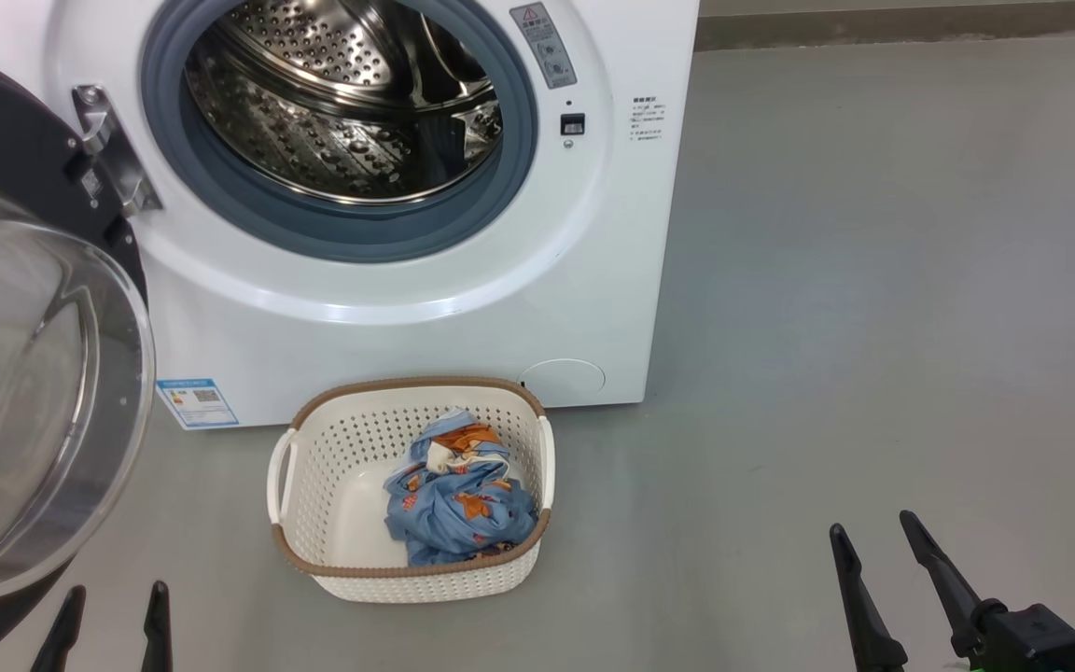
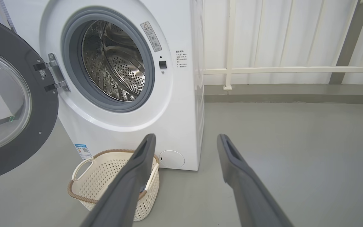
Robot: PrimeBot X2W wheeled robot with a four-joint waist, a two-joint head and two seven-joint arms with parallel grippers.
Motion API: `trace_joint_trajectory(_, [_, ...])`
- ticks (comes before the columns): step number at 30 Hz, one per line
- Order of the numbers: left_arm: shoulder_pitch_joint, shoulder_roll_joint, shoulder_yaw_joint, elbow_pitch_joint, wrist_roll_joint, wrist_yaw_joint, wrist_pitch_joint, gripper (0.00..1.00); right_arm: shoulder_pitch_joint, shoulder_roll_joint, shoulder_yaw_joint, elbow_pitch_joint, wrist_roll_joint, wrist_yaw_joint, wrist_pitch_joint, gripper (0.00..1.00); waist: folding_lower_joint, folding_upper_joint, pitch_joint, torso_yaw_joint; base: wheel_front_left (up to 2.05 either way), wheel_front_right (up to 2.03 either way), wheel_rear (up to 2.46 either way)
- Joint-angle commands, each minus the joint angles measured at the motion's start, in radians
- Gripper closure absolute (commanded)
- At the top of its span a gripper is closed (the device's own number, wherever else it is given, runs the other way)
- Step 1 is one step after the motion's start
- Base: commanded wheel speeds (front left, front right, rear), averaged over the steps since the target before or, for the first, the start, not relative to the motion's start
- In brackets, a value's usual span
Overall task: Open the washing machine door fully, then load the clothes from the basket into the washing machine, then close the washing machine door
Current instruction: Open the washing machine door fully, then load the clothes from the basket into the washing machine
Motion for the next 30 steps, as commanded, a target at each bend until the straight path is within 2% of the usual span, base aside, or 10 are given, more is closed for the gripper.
trace_joint_trajectory(1, [-0.013, 0.012, 0.036, -0.027, 0.010, -0.002, -0.006, 0.00, -0.015, -0.008, 0.018, -0.028, -0.003, 0.002, -0.012, 0.00, 0.0000, 0.0000, -0.001, 0.002, 0.00, 0.00, 0.00])
trace_joint_trajectory(30, [-0.023, 0.035, 0.023, -0.019, -0.014, -0.002, -0.006, 0.00, -0.033, -0.008, 0.019, -0.010, 0.004, 0.002, -0.012, 0.00, 0.0000, 0.0000, 0.015, 0.015, 0.07, -0.07, 0.00])
